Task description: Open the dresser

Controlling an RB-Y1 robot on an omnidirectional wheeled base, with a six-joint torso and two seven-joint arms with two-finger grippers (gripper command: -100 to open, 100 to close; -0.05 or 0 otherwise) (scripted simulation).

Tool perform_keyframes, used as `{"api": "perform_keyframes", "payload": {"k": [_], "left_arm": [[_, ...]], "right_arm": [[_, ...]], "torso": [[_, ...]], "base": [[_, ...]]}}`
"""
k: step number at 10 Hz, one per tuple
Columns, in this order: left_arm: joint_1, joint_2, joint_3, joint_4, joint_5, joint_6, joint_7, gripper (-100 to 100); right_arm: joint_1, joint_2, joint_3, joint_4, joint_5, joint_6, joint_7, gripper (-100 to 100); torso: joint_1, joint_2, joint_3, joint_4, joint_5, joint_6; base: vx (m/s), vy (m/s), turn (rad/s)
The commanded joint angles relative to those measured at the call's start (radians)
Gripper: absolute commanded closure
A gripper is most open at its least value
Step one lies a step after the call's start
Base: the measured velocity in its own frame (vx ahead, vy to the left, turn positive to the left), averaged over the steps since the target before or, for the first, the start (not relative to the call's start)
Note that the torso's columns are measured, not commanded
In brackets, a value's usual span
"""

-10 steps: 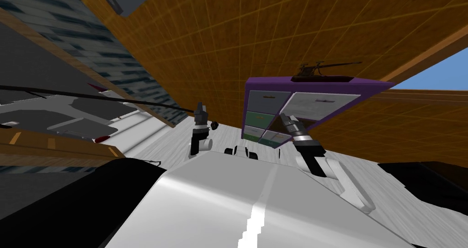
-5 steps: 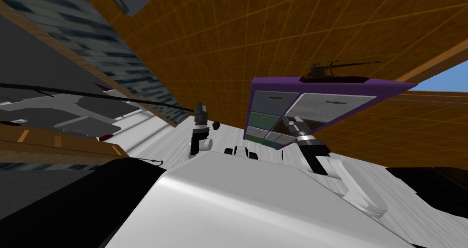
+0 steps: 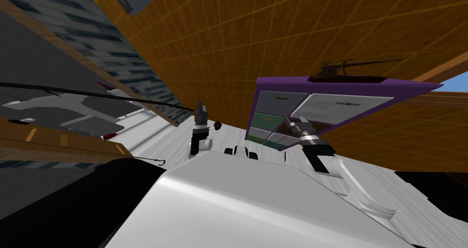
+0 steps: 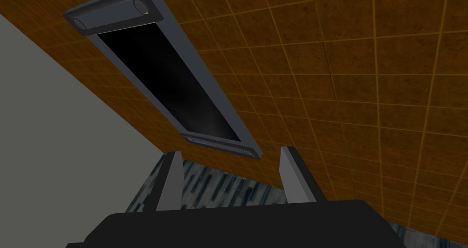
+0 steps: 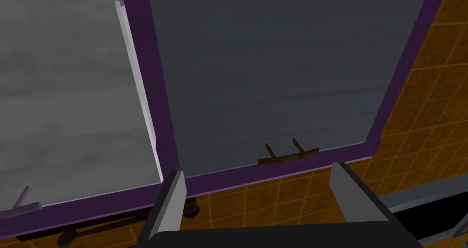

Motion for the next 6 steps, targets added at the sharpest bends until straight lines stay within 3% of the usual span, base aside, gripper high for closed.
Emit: {"api": "perform_keyframes", "payload": {"k": [1,6], "left_arm": [[0.000,0.000,0.000,0.000,0.000,0.000,0.000,0],[0.000,0.000,0.000,0.000,0.000,0.000,0.000,0]], "right_arm": [[0.000,-0.063,-0.021,0.037,0.078,0.044,0.034,-100],[-0.003,-0.127,-0.041,0.077,0.189,0.082,0.065,-100]], "torso": [[0.001,0.000,0.000,0.000,0.000,0.000],[0.000,-0.001,0.000,0.000,0.000,0.000]], "base": [[0.012,0.113,0.059],[0.021,0.070,0.023]]}}
